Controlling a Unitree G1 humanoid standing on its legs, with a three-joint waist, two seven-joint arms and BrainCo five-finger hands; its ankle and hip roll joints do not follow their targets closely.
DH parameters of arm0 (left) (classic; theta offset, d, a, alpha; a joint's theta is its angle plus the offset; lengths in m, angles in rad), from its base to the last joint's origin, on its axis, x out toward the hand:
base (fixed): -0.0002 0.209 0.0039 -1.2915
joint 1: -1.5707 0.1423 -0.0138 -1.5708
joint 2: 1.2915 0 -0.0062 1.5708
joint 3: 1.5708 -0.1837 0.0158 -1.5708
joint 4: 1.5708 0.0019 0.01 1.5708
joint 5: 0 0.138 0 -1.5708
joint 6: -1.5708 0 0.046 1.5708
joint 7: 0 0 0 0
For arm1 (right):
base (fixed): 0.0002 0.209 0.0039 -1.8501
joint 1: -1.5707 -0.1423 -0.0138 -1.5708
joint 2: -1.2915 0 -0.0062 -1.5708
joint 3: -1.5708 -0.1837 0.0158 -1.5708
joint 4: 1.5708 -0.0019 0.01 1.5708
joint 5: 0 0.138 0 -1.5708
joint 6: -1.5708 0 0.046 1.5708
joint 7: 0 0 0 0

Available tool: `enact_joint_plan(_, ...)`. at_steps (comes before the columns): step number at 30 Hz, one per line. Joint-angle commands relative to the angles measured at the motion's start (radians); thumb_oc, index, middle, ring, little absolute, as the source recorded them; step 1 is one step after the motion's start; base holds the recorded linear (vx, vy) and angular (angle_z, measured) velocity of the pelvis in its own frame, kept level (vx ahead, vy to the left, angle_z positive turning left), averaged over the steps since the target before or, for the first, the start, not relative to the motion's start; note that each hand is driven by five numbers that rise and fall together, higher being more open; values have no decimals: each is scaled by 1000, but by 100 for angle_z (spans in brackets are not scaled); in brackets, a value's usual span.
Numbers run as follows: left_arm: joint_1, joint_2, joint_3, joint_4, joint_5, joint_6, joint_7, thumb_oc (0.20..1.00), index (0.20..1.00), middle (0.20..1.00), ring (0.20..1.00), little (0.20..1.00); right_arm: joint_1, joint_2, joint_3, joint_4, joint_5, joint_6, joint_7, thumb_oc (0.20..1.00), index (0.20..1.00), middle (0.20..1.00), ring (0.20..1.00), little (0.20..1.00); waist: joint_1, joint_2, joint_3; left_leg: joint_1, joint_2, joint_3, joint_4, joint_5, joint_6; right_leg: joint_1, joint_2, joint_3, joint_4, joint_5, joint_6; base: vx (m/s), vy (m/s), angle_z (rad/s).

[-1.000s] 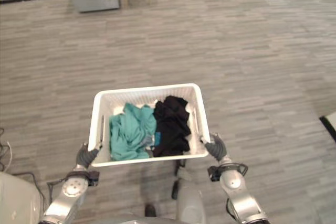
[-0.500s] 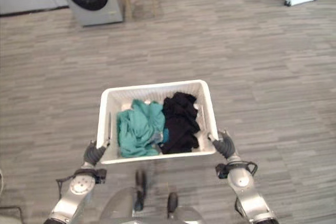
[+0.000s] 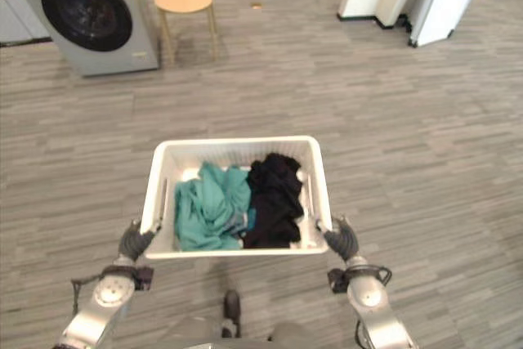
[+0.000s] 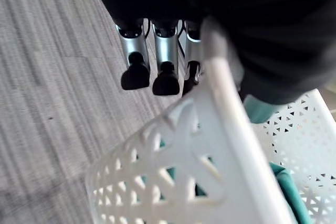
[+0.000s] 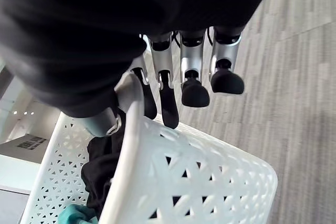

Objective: Grab the laundry basket,head to the washer,open it,put in the laundry and shut it.

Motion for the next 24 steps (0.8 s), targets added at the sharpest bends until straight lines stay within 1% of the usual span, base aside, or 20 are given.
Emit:
enact_joint_plan(1,9,-9,5,-115,-91,-119,-35,200,200,200,200,200,-72,16,0,-41,110,-112,61,200,200,200,200,200,2,-8,-5,49,97,50,26,-69,-78,122,-7,-15,-376,287,67,335,-37,47)
enact_joint_plan(2,14,-12,8,-115,-91,-119,-38,200,200,200,200,200,-71,15,-2,-40,115,-109,62,200,200,200,200,200,-8,-15,0,76,86,43,26,-87,-80,86,-5,-19,-442,299,70,669,-116,46)
enact_joint_plan(3,28,-26,22,-103,-79,-123,-41,200,200,200,200,200,-61,13,-5,-33,114,-106,65,200,200,200,200,200,-37,-19,17,161,78,4,28,-145,-93,22,6,-25,-610,356,93,668,-113,36)
enact_joint_plan(4,28,-27,22,-103,-79,-124,-41,200,200,200,200,200,-61,12,-5,-32,113,-106,64,200,200,200,200,200,-40,-14,18,163,82,1,29,-149,-94,28,9,-29,-615,356,93,687,-147,42)
enact_joint_plan(6,27,-28,28,-94,-64,-129,-39,200,200,200,200,200,-56,8,-7,-38,105,-108,69,200,200,200,200,200,-61,-8,19,212,90,-23,28,-182,-104,-16,3,-31,-656,381,110,416,-126,51)
enact_joint_plan(8,24,-31,27,-93,-62,-135,-42,200,200,200,200,200,-47,7,-10,-41,94,-109,71,200,200,200,200,200,-75,-11,9,250,95,-52,50,-195,-116,-19,-3,2,-630,398,108,497,-190,59)
enact_joint_plan(9,27,-40,23,-90,-61,-135,-43,200,200,200,200,200,-43,10,-11,-41,98,-111,75,200,200,200,200,200,-79,-12,0,256,101,-61,74,-189,-127,-3,-8,9,-615,417,99,504,-237,63)
enact_joint_plan(10,25,-46,16,-87,-63,-137,-43,200,200,200,200,200,-40,6,-13,-37,95,-113,74,200,200,200,200,200,-86,-8,-11,259,114,-64,100,-175,-142,5,-10,6,-601,427,88,468,-250,70)
enact_joint_plan(11,19,-50,6,-82,-66,-137,-46,200,200,200,200,200,-36,0,-20,-33,91,-112,70,200,200,200,200,200,-88,-4,-17,248,131,-63,140,-140,-161,20,-9,1,-593,426,77,434,-287,55)
enact_joint_plan(12,11,-51,-2,-79,-69,-137,-46,200,200,200,200,200,-35,-10,-27,-32,89,-115,64,200,200,200,200,200,-93,3,-21,220,157,-62,223,-76,-193,40,-6,-18,-595,422,62,366,-284,47)
enact_joint_plan(13,8,-48,-7,-82,-71,-139,-49,200,200,200,200,200,-32,-15,-34,-36,92,-116,62,200,200,200,200,200,-94,-1,-21,184,177,-52,307,-29,-199,64,-8,-26,-598,409,49,237,-203,48)
enact_joint_plan(14,8,-48,-7,-82,-71,-139,-49,200,200,200,200,200,-32,-15,-34,-36,92,-116,62,200,200,200,200,200,-94,-1,-21,184,177,-52,307,-29,-199,64,-8,-26,-598,409,49,453,-356,37)
enact_joint_plan(15,12,-47,-11,-92,-75,-134,-54,200,200,200,200,200,-26,-29,-46,-34,103,-112,53,200,200,200,200,200,-78,-15,-15,81,203,-12,499,30,-183,157,15,-23,-615,350,1,350,-268,50)
enact_joint_plan(16,11,-47,-11,-92,-75,-134,-54,200,200,200,200,200,-27,-29,-47,-34,103,-112,53,200,200,200,200,200,-79,-19,-16,77,199,-12,499,34,-182,154,11,-23,-617,353,1,466,-321,34)
enact_joint_plan(18,8,-50,-16,-90,-78,-129,-58,200,200,200,200,200,-25,-36,-53,-31,104,-108,47,200,200,200,200,200,-56,-37,-9,-20,166,12,499,-27,-156,206,3,-10,-631,326,-2,317,-127,-15)
enact_joint_plan(19,11,-50,-18,-91,-78,-128,-61,200,200,200,200,200,-23,-40,-60,-33,106,-106,45,200,200,200,200,200,-45,-39,-4,-48,163,30,459,-63,-145,231,4,-10,-634,309,2,499,-112,-38)
enact_joint_plan(20,17,-50,-19,-91,-76,-128,-62,200,200,200,200,200,-14,-37,-68,-31,110,-107,39,200,200,200,200,200,-30,-40,-2,-108,141,61,344,-81,-135,270,2,-16,-636,280,10,455,-51,0)
enact_joint_plan(21,18,-50,-17,-91,-75,-126,-62,200,200,200,200,200,-15,-34,-69,-30,110,-105,38,200,200,200,200,200,-23,-33,-5,-132,137,67,277,-60,-136,285,11,-13,-639,270,12,340,-19,1)
enact_joint_plan(22,19,-50,-17,-92,-75,-125,-62,200,200,200,200,200,-14,-34,-69,-30,110,-105,38,200,200,200,200,200,-23,-35,-6,-125,134,68,266,-56,-135,287,9,-13,-639,269,13,250,9,1)
enact_joint_plan(24,25,-53,-8,-90,-69,-122,-57,200,200,200,200,200,-19,-27,-66,-19,107,-104,33,200,200,200,200,200,0,-12,-7,-173,127,61,148,30,-154,339,41,3,-643,239,13,361,9,-14)
